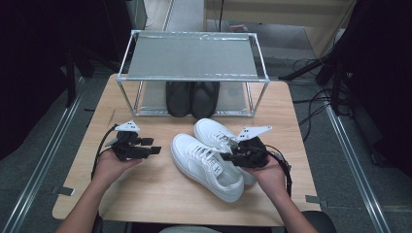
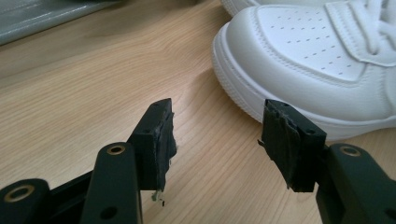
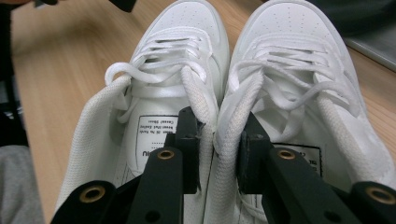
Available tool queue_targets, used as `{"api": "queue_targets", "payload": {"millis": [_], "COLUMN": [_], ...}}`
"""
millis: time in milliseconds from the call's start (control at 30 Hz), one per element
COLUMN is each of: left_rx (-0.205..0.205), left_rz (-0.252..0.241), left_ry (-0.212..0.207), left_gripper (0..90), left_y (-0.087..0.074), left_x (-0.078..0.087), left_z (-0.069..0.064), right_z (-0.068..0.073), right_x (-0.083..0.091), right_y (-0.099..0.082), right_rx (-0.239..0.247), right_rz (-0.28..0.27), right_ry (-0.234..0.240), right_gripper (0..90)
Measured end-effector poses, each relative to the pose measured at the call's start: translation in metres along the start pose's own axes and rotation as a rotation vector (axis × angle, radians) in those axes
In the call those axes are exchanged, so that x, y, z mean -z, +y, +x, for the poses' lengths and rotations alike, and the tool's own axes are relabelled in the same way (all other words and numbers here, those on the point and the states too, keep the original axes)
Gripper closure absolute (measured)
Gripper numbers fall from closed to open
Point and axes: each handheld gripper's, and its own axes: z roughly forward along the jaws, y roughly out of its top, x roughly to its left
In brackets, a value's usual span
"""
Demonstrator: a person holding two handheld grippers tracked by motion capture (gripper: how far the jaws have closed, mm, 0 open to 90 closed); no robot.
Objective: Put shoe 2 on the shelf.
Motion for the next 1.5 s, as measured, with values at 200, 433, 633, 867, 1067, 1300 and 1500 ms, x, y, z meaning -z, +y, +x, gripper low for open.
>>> {"api": "queue_targets", "payload": {"millis": [200, 433, 633, 867, 1067, 1300, 1500], "left_rx": [0.017, 0.049, 0.075, 0.078, 0.089, 0.086, 0.092], "left_rz": [-0.01, -0.029, -0.042, -0.037, -0.031, -0.034, -0.039], "left_ry": [0.025, 0.062, 0.083, 0.092, 0.092, 0.096, 0.1], "left_gripper": [42.5, 42.2, 41.7, 41.7, 41.3, 41.0, 41.0], "left_y": [-0.008, -0.02, -0.028, -0.031, -0.033, -0.033, -0.033], "left_x": [0.009, 0.021, 0.029, 0.031, 0.031, 0.032, 0.033], "left_z": [0.002, 0.007, 0.012, 0.016, 0.019, 0.019, 0.02], "right_z": [-0.002, -0.006, -0.01, -0.01, -0.01, -0.006, -0.005], "right_x": [-0.001, -0.007, -0.011, -0.012, -0.003, 0.009, 0.023], "right_y": [0.013, 0.032, 0.052, 0.08, 0.102, 0.128, 0.149], "right_rx": [0.023, 0.063, 0.094, 0.133, 0.151, 0.187, 0.177], "right_rz": [-0.003, -0.001, 0.009, 0.033, 0.017, 0.002, -0.02], "right_ry": [0.06, 0.106, 0.139, 0.158, 0.18, 0.187, 0.197], "right_gripper": [75.1, 75.1, 75.1, 75.1, 75.0, 75.0, 74.9]}}
